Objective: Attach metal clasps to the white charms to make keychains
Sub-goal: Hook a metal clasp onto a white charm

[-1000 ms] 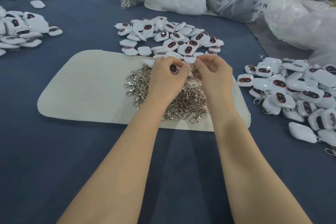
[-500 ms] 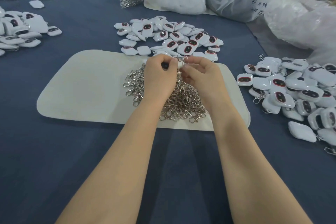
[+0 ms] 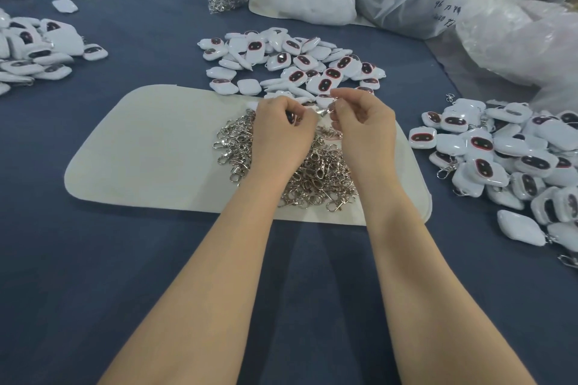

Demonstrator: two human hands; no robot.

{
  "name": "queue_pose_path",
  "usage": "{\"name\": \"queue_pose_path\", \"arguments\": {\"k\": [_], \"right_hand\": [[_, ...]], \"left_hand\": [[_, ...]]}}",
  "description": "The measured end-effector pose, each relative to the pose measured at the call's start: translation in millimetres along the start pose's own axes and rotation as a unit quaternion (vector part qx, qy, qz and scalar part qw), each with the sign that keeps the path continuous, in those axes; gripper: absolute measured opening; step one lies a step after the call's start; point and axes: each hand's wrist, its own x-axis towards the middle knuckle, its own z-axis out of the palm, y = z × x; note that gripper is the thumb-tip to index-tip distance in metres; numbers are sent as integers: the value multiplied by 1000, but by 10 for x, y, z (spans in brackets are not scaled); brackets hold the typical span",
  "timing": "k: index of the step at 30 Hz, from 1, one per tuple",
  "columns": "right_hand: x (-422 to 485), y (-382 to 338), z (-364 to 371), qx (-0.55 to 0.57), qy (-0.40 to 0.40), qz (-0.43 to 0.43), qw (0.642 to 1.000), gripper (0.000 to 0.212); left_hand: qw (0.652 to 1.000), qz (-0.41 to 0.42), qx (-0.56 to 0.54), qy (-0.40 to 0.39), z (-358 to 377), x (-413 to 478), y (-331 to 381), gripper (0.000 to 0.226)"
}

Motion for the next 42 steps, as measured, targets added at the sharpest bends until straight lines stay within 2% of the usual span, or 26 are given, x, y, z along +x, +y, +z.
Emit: {"name": "queue_pose_path", "arguments": {"k": [4, 7, 12, 16, 21, 26, 32, 36, 39, 42], "right_hand": [[-41, 7, 41, -110, -11, -79, 991, 22], [-64, 17, 71, -136, -44, -100, 985, 24], [-62, 38, 72, -138, -57, -101, 984, 19], [-68, 42, 68, -104, -49, -78, 990, 13], [-60, 36, 87, -77, -45, -41, 995, 25], [-54, 32, 105, -33, -39, -17, 999, 24], [-47, 27, 100, 28, -70, 23, 997, 16], [-40, 25, 101, 10, -45, -1, 999, 17], [-42, 37, 96, -50, -29, -48, 997, 22], [-52, 52, 95, -79, -32, -76, 994, 15]], "left_hand": [[998, 53, 31, 14, 5, -19, 10, 8], [996, 69, 61, 4, 6, -21, 9, 8], [991, 90, 102, 12, 7, -16, -13, 6], [993, 94, 73, 30, 8, -24, 1, 7], [994, 88, 56, 18, 5, -24, 9, 9], [994, 90, 51, 15, -1, -18, 10, 12], [997, 75, 20, 11, 7, 10, 1, 11], [998, 68, 9, 9, 12, 14, -2, 11], [997, 75, 21, 7, 23, -5, -6, 12], [996, 82, 29, 12, 18, -16, -5, 12]]}}
